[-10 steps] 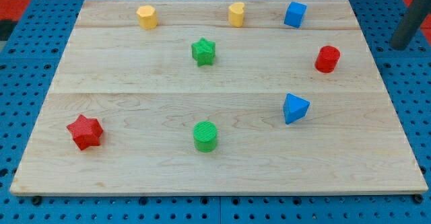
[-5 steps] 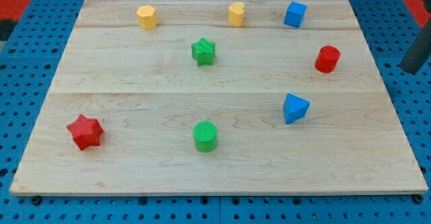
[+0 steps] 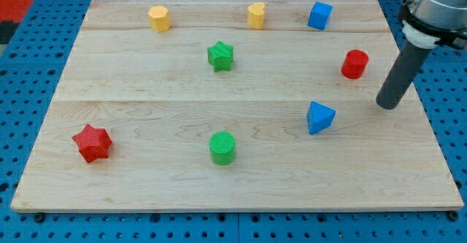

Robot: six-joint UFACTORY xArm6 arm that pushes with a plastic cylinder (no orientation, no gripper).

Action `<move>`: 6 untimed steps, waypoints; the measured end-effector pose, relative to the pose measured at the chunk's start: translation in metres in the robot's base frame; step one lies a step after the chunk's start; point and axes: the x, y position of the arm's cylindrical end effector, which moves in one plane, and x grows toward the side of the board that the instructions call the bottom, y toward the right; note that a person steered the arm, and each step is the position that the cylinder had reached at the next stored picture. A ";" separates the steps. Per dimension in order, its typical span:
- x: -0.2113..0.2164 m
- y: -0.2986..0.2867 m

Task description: Slide the blue triangle down and right

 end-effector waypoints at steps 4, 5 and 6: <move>-0.020 -0.101; -0.020 -0.111; 0.001 -0.113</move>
